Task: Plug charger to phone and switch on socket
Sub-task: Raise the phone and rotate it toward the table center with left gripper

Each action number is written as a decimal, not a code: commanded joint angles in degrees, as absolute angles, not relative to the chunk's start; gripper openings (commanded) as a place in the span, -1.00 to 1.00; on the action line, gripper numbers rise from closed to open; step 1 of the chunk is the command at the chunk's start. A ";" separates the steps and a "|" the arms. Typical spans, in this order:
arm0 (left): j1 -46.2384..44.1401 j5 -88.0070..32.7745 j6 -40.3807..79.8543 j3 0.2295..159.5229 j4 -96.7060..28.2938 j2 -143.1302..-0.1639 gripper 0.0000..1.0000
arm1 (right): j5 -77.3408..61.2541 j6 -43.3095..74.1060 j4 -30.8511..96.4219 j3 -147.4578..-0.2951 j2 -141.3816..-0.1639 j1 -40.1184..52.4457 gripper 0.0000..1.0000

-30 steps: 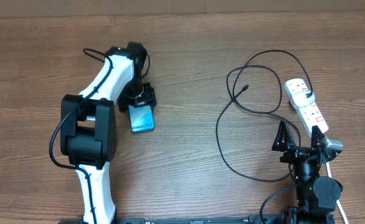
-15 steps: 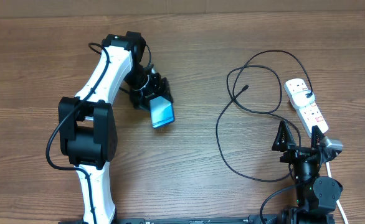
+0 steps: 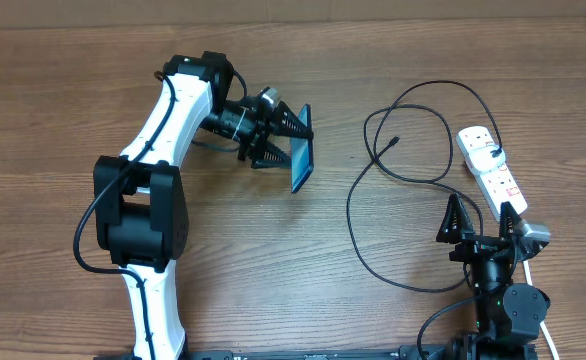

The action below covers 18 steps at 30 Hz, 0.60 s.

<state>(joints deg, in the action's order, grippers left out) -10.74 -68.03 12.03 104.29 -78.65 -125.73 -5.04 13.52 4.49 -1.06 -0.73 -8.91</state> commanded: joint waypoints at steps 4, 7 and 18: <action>-10.11 -81.38 16.71 106.04 -79.26 -125.45 0.03 | -4.54 13.52 4.23 -0.45 -0.16 -9.02 0.99; -10.09 -81.73 20.67 106.04 -79.26 -125.45 0.11 | -4.56 13.52 4.23 -0.45 -0.16 -9.02 1.00; -10.04 -82.17 30.15 106.04 -79.22 -125.45 0.09 | -4.56 13.52 4.23 -0.45 -0.16 -9.02 1.00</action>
